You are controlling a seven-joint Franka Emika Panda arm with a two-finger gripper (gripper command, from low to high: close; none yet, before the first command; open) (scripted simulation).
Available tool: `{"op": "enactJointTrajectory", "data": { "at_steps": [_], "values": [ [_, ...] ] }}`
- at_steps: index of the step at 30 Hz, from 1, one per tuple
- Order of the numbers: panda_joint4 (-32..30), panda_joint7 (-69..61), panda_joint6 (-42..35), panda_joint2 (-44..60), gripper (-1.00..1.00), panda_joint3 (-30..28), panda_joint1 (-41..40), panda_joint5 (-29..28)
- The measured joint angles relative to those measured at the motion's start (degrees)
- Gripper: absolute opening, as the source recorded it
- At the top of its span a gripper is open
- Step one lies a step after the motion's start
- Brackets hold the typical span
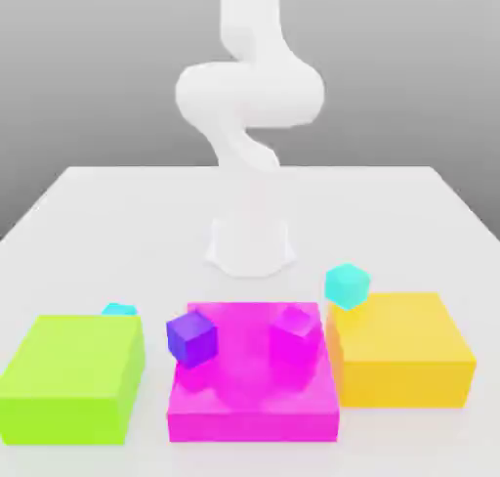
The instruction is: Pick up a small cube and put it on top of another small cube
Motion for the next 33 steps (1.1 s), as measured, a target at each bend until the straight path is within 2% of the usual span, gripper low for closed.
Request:
{"op": "enactJointTrajectory", "data": {
  "at_steps": [9,15,19,21,23,25,28,29,30,33],
  "values": [
    [-15.0,-5.6,13.4,16.4,0.0,-8.4,-9.0,-7.4],
    [-25.1,-11.3,22.5,27.4,0.0,-16.0,-14.6,-9.8],
    [-31.7,-17.4,28.7,34.7,0.0,-21.5,-16.9,-8.1],
    [-33.8,-21.8,31.9,38.6,0.0,-23.3,-16.6,-4.1],
    [-33.7,-27.4,35.2,42.9,0.0,-20.9,-17.2,3.6],
    [-33.0,-33.3,38.4,47.2,0.0,-14.1,-21.8,11.8],
    [-31.7,-37.4,43.4,53.3,0.0,-2.6,-32.1,17.3],
    [-31.4,-37.7,45.2,55.4,0.0,0.3,-35.1,17.4],
    [-31.2,-37.7,46.1,56.5,-1.0,1.7,-36.6,17.3],
    [-31.2,-37.7,46.1,56.5,-1.0,1.7,-36.7,17.2]
  ]
}}
